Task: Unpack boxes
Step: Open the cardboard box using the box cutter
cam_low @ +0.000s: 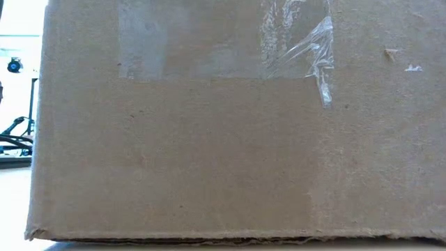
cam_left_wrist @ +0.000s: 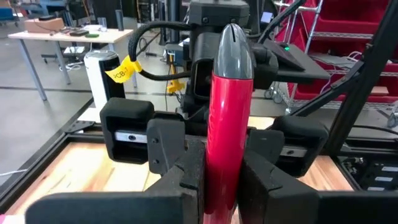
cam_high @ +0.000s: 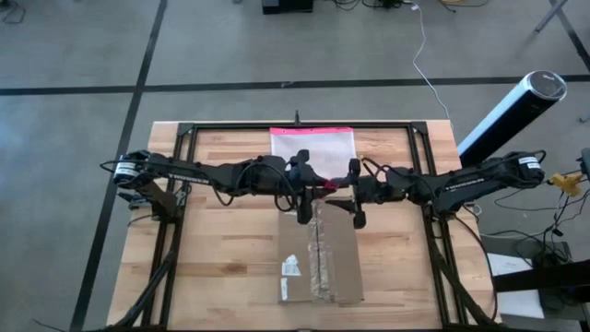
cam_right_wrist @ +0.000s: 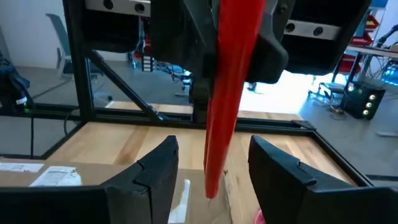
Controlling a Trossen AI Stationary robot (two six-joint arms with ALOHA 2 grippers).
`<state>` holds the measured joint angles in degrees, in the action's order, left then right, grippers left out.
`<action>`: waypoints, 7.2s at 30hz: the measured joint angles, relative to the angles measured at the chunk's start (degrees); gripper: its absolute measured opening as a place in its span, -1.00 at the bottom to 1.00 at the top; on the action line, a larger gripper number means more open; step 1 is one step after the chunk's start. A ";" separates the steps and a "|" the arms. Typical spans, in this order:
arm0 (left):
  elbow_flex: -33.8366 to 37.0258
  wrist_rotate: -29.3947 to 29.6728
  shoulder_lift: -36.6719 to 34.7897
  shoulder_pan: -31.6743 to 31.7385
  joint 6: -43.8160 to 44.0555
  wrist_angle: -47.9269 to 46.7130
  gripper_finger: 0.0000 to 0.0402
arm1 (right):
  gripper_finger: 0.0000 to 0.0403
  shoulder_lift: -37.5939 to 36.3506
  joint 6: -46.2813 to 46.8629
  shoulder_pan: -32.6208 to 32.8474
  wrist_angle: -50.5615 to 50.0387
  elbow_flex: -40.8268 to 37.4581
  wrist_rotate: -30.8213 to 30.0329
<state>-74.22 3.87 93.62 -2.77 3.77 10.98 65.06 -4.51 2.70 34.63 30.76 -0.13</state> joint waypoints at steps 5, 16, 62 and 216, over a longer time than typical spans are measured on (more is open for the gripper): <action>0.00 -0.06 0.00 -0.25 -0.22 1.41 -0.80 | -0.21 0.00 0.00 0.02 1.33 0.00 0.12; 0.09 -0.83 0.04 -0.30 -0.24 5.20 -0.80 | -0.32 0.02 1.52 0.02 4.22 0.00 0.64; 0.13 -1.41 4.04 -0.41 0.17 7.66 -0.80 | -0.68 8.23 2.37 0.00 2.74 4.66 5.08; 7.19 -1.97 2.84 11.83 -2.11 -39.43 -0.40 | -0.95 13.40 27.97 32.80 -17.58 4.87 4.67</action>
<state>-67.03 1.90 96.47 9.06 1.66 -28.45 78.45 23.46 35.50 17.05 35.64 4.54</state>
